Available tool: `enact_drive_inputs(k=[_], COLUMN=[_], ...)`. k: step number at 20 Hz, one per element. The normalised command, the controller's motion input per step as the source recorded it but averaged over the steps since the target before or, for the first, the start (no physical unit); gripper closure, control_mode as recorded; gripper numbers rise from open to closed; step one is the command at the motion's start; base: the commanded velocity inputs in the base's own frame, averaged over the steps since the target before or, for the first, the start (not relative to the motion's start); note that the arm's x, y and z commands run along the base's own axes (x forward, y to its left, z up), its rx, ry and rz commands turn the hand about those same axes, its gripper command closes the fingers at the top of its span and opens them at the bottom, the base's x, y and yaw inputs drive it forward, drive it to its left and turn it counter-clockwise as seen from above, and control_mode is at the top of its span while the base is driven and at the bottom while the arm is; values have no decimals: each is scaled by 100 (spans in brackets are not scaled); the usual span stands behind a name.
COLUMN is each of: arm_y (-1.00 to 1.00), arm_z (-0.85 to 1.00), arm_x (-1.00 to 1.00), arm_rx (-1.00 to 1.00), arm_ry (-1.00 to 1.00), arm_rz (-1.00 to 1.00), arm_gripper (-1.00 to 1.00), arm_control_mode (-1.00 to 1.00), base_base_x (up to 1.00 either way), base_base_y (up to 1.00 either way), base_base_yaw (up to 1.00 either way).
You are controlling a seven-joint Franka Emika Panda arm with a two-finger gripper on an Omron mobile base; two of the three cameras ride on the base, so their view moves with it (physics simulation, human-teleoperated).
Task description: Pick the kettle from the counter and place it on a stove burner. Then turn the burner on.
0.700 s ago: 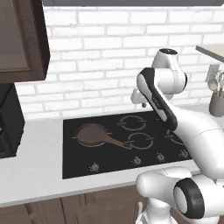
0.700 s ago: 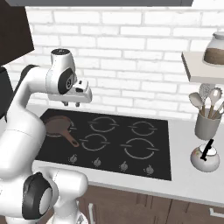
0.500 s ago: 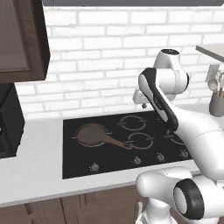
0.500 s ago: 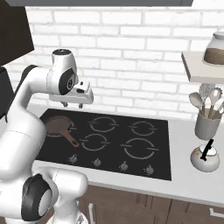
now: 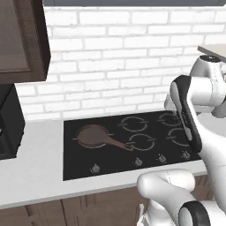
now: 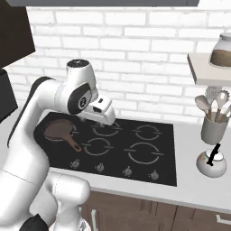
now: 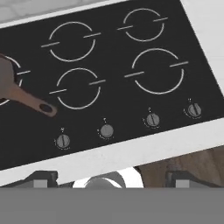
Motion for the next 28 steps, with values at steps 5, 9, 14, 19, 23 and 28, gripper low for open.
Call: enact_drive_inputs(k=[5, 9, 14, 19, 23, 28], arm_y=[-100, -100, -100, -100, -100, -100], arm_z=[-1, 0, 0, 0, -3, -13], arm_x=[-63, -33, -6, 0, 0, 1], arm_rx=[3, 0, 0, 1, 0, 5], arm_ry=[-1, 0, 0, 0, 0, -7], arm_rz=[-38, -41, -34, -26, -18, 6], arm_gripper=[-100, -100, -100, -100, -100, -100], arm_control_mode=[-100, -100, -100, -100, -100, -100], base_base_x=[0, 0, 0, 0, 0, 0], base_base_y=[0, 0, 0, 0, 0, 0], base_base_yaw=[0, 0, 0, 0, 0, 0])
